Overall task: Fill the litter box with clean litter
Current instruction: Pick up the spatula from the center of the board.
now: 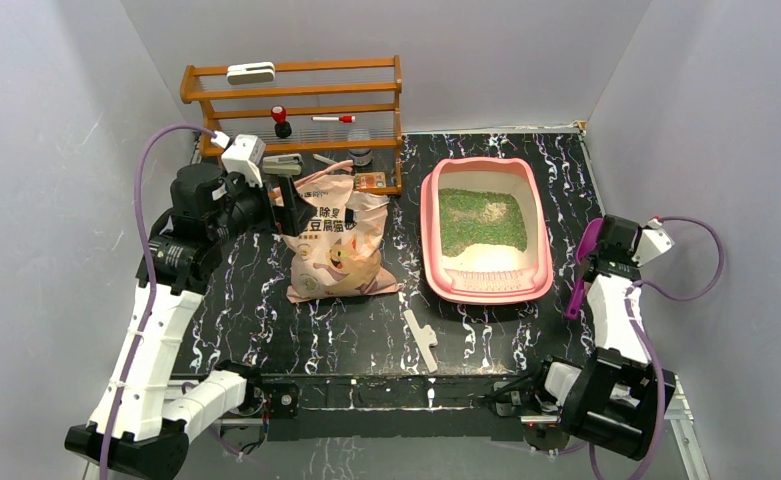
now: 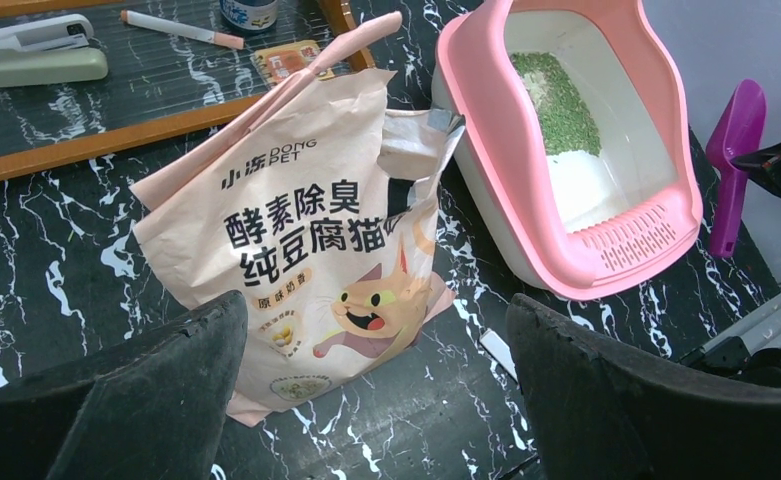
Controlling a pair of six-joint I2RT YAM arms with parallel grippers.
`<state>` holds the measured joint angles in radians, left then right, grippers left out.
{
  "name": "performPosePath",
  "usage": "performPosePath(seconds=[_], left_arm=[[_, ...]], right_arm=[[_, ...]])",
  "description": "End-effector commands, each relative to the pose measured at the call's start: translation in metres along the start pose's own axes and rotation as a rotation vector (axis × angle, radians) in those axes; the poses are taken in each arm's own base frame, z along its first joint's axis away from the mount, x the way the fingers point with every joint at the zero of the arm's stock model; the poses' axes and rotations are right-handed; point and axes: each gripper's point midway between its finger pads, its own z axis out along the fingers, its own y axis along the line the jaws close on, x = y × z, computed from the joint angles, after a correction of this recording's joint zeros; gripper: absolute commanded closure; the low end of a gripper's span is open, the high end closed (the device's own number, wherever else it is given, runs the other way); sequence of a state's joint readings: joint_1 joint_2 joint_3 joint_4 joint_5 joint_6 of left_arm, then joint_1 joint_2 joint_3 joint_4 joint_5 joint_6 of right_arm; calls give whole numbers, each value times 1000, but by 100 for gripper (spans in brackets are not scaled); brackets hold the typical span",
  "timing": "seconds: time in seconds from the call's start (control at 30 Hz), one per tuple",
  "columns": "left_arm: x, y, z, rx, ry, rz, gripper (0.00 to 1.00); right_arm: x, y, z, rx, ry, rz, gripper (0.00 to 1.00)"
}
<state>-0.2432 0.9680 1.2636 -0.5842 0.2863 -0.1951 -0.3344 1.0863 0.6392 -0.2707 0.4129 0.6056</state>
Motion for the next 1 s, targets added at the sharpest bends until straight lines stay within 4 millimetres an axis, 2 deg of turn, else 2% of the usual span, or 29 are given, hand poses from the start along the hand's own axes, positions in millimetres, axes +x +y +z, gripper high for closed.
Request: performPosePath(seconds=[0.0,0.07,0.33,0.47,0.63,0.77,0.87,0.97], left_arm=[[-19,-8,-3,29,-40,5,2],[-19,-8,-1,36,-39,3,2],[-16,-10,4,55,-31,-7,2],[-16,-9,0,42,-40,-1,2],[-17,-8,-6,26,-42,-11,2],[-18,-8,-6,19,-40,-35,2],[-17,-6,-2,1,-34,-91,2],[-13,-12,8,38,-13,-157,2]], right_arm=[[-31,-9,-17,55,-93,7,100],[-40,-8,-25,55,-103,-4,100],[-67,35,-60,-185,-138,-22,100],[-70,89,-93,-503,-103,-103,100],[-67,144,-141,-871,-82,-203,100],[-45,179,-174,-1112,8,-339,100],[-7,210,-204,-1250,90,-507,100],[44,239,-238,-1342,138,-689,100]])
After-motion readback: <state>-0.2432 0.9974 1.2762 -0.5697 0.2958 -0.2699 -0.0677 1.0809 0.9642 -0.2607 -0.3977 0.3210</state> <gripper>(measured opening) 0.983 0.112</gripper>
